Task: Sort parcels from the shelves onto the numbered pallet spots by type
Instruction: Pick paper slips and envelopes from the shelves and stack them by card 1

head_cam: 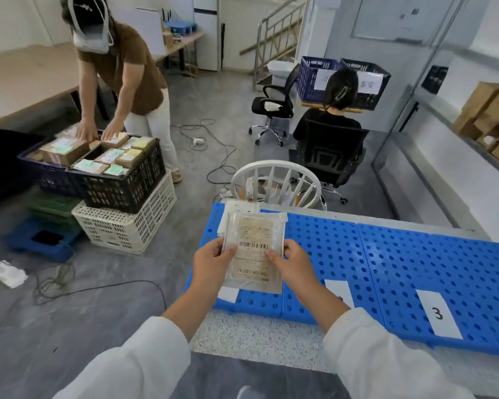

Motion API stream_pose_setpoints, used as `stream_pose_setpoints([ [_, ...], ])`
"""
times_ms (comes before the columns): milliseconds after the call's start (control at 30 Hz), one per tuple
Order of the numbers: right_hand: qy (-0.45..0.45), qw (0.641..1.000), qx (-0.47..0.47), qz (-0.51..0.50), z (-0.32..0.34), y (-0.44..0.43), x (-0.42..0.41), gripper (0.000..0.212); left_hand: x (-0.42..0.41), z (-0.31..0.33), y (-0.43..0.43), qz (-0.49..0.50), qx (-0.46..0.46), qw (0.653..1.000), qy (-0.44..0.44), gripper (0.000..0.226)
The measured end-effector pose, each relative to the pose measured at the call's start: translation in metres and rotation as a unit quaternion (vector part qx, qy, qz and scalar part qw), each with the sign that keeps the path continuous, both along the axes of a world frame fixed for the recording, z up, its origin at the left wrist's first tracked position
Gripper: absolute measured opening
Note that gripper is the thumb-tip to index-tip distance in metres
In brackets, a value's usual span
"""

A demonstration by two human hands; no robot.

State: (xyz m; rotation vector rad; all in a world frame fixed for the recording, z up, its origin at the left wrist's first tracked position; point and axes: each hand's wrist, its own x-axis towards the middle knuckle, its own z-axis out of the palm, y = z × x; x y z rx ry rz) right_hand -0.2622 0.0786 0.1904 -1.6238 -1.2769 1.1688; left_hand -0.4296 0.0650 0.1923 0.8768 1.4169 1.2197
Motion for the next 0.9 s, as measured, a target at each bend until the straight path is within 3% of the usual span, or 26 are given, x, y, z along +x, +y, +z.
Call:
stream_pose_setpoints([
  [400, 0.007, 0.999, -0.020, 0.046, -0.016, 0.155, 0.010, 0.020, 0.010, -0.006, 0.143, 0.022, -0.036, 0.994, 0.105, 0.012],
  [900, -0.016, 0.995, -0.093, -0.006, -0.055, 0.241, -0.031, 0.030, -0.023, -0.064, 0.239, -0.008, -0.068, 0.987, 0.149, 0.028],
])
